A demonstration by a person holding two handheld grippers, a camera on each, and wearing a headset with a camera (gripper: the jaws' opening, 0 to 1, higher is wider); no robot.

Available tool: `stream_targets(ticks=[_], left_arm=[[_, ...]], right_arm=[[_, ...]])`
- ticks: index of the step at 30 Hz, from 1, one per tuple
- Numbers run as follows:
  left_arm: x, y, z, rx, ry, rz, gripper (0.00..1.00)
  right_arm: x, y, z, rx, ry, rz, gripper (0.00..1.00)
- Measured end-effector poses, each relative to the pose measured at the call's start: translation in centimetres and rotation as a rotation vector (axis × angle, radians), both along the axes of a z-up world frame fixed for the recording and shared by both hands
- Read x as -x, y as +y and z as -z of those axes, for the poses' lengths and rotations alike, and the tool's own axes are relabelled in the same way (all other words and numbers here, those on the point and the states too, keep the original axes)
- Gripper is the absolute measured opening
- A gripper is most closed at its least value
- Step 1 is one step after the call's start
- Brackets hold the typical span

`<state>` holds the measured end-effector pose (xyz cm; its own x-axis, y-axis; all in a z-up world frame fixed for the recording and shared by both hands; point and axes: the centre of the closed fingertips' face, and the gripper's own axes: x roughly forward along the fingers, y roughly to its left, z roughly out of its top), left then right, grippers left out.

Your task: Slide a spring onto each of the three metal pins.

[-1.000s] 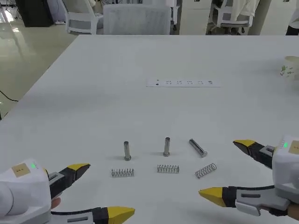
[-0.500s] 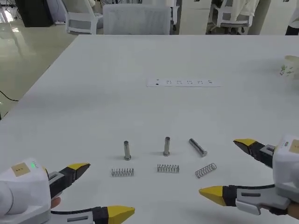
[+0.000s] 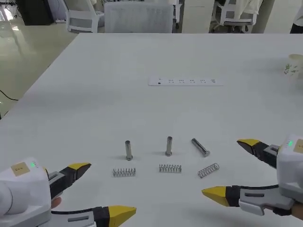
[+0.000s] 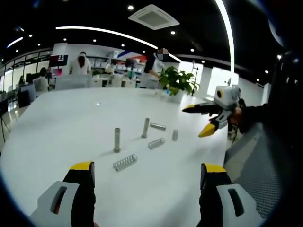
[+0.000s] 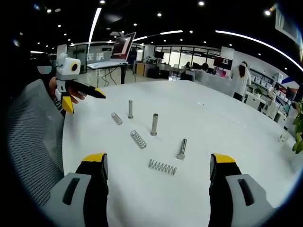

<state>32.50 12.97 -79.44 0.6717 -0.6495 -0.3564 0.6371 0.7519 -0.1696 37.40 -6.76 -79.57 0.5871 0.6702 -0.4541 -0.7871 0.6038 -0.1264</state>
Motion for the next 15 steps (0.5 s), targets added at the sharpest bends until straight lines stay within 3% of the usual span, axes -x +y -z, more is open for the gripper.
stream_targets(ticks=[15], left_arm=[[0.08, -0.04, -0.03, -0.001, 0.0, 0.002, 0.89]], right_arm=[[-0.47, -0.18, -0.42, -0.002, -0.007, 0.011, 0.88]])
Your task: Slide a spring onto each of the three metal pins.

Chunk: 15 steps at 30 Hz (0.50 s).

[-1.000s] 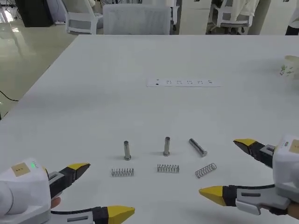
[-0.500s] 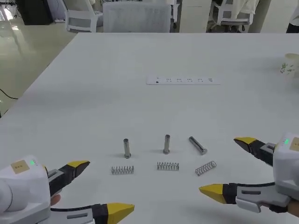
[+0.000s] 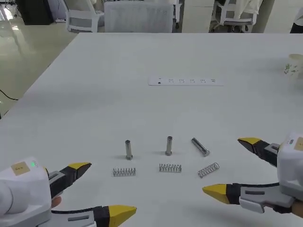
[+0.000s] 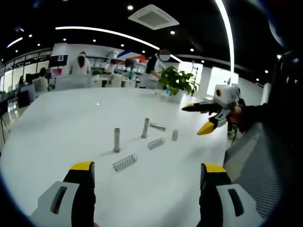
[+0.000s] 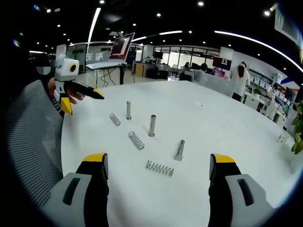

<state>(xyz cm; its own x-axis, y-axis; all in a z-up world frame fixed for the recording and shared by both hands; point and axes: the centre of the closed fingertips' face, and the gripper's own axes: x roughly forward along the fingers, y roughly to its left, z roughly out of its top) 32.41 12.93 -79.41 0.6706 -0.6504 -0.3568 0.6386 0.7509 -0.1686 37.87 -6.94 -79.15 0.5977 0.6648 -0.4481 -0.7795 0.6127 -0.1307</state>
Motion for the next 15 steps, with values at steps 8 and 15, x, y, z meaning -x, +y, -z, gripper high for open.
stream_targets(ticks=[8, 15], left_arm=[[0.0, 0.0, -0.1, 0.0, -0.001, 0.001, 0.89], [0.0, -0.1, 0.0, 0.003, 0.0, 0.001, 0.89]], right_arm=[[-1.1, -0.2, -1.0, 0.009, -0.024, 0.01, 0.87], [-2.5, -0.2, -2.2, 0.027, -0.046, 0.01, 0.86]])
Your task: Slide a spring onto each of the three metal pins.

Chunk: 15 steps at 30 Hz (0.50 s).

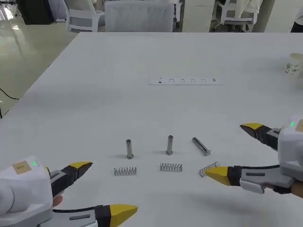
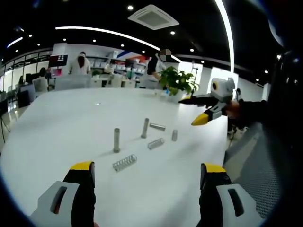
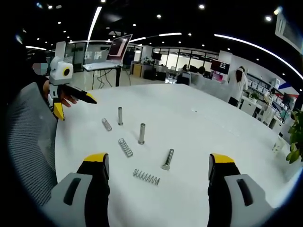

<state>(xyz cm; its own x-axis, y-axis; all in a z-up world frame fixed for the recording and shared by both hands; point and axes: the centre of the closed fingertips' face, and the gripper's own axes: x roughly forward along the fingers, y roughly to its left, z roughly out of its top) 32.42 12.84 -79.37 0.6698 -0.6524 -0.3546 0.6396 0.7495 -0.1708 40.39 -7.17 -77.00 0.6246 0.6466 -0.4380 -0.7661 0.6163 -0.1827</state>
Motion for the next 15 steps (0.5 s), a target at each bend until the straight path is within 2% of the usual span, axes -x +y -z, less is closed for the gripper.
stream_targets(ticks=[7, 15], left_arm=[[0.0, 0.1, 0.0, 0.003, 0.0, -0.003, 0.89], [-0.1, 0.2, 0.0, 0.005, 0.0, -0.008, 0.89]], right_arm=[[-1.2, 0.7, -0.8, 0.023, -0.015, -0.004, 0.85], [-1.8, 1.1, -0.4, 0.047, -0.005, -0.007, 0.84]])
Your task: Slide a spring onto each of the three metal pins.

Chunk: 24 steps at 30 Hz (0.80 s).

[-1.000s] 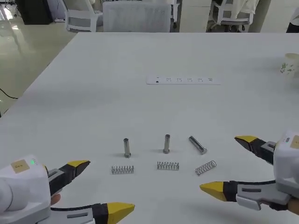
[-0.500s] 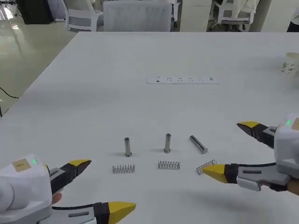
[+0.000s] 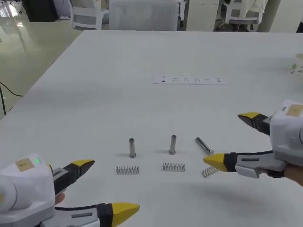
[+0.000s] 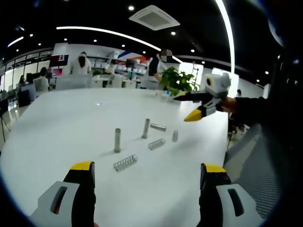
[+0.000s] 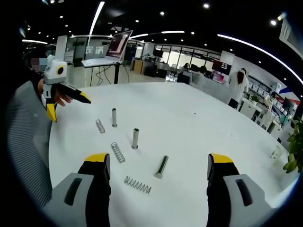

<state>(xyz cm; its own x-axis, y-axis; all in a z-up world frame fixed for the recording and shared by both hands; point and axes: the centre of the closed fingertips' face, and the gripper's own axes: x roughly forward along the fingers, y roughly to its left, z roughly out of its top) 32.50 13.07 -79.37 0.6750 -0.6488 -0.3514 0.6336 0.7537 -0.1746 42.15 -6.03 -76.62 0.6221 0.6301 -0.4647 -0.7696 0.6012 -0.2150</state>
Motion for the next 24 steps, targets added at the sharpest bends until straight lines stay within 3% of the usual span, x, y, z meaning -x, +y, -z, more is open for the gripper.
stream_targets(ticks=[24], left_arm=[[-0.1, 0.2, 0.2, -0.003, 0.005, 0.001, 0.88]], right_arm=[[-3.3, 1.5, 1.0, 0.074, 0.032, 0.015, 0.76]])
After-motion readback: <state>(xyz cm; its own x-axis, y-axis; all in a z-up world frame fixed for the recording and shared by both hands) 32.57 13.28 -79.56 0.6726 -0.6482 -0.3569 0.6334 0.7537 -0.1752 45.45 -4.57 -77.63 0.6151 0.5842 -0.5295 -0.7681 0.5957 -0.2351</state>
